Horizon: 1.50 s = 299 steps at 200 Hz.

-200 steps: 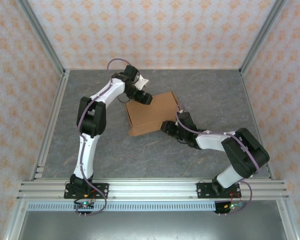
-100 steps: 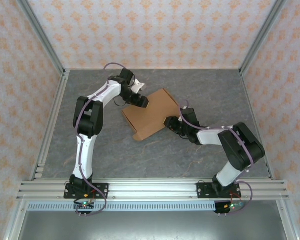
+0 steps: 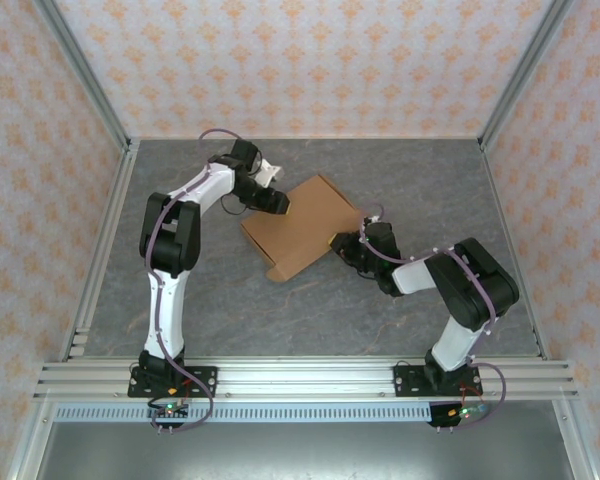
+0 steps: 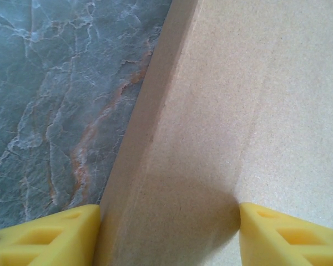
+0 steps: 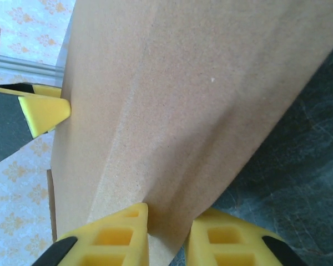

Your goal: Fold the paper box

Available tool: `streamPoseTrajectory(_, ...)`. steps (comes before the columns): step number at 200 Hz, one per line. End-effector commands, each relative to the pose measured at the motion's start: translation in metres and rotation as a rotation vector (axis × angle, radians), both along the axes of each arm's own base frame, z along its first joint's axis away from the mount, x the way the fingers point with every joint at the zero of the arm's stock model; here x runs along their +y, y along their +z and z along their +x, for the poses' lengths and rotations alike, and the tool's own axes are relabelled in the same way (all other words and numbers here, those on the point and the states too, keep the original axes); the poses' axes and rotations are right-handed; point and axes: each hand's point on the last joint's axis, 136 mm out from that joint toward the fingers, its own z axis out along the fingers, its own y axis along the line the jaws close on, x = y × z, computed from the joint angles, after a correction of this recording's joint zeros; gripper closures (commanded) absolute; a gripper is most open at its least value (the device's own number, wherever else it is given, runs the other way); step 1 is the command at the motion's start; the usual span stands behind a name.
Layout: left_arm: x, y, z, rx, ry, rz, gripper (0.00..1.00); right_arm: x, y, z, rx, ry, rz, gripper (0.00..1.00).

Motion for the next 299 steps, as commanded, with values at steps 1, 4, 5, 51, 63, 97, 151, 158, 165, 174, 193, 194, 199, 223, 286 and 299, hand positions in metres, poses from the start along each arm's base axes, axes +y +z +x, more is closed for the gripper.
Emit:
streamPoseTrajectory(1,-0.02,-0.012,-0.038,0.135,-0.049,-0.048,0.39,0.016,0.048,0.013,-0.177,0.033,0.09,0.85)
streamPoseTrajectory(4,-0.02,-0.013,-0.039,0.139,-0.05,-0.049,0.39,0.016,0.05,0.013,-0.181,0.033,0.092,0.85)
streamPoseTrajectory(5,-0.02,-0.013,-0.039,0.14,-0.05,-0.049,0.39,0.016,0.05,0.013,-0.182,0.034,0.092,0.85)
streamPoseTrajectory(51,-0.024,-0.017,-0.05,0.183,-0.071,-0.095,0.42,0.019,0.063,0.014,-0.234,0.047,0.115,0.97)
streamPoseTrajectory(63,-0.022,-0.019,-0.051,0.19,-0.07,-0.091,0.42,0.017,0.059,0.014,-0.225,0.039,0.105,0.99)
streamPoseTrajectory(97,-0.019,-0.024,-0.049,0.198,-0.061,-0.075,0.43,0.008,0.034,0.013,-0.159,-0.001,0.054,1.0)
streamPoseTrajectory(151,-0.017,-0.031,-0.06,0.229,-0.056,-0.077,0.56,0.009,0.045,0.013,-0.191,0.001,0.084,1.0)
streamPoseTrajectory(158,-0.017,-0.031,-0.06,0.232,-0.05,-0.084,0.56,0.01,0.049,0.013,-0.196,0.006,0.084,1.0)
streamPoseTrajectory(165,-0.018,-0.03,-0.06,0.234,-0.046,-0.096,0.57,0.01,0.051,0.013,-0.201,0.009,0.08,1.0)
streamPoseTrajectory(174,-0.019,-0.028,-0.06,0.238,-0.039,-0.118,0.58,0.011,0.056,0.013,-0.211,0.014,0.08,1.0)
streamPoseTrajectory(193,-0.015,-0.024,-0.058,0.242,-0.021,-0.133,0.59,0.009,0.066,0.013,-0.231,0.015,0.075,1.0)
streamPoseTrajectory(194,-0.015,-0.024,-0.058,0.242,-0.019,-0.134,0.59,0.009,0.066,0.012,-0.231,0.016,0.074,1.0)
streamPoseTrajectory(199,-0.014,-0.024,-0.058,0.245,-0.015,-0.136,0.59,0.009,0.068,0.012,-0.236,0.016,0.069,1.0)
streamPoseTrajectory(223,-0.015,-0.023,-0.059,0.267,0.006,-0.174,0.61,0.006,0.077,0.012,-0.26,0.015,0.055,1.0)
streamPoseTrajectory(286,-0.016,-0.034,-0.064,0.296,0.042,-0.205,0.64,0.007,0.089,0.014,-0.285,0.022,0.067,1.0)
streamPoseTrajectory(299,-0.016,-0.036,-0.065,0.301,0.045,-0.207,0.65,0.007,0.093,0.013,-0.293,0.022,0.073,1.0)
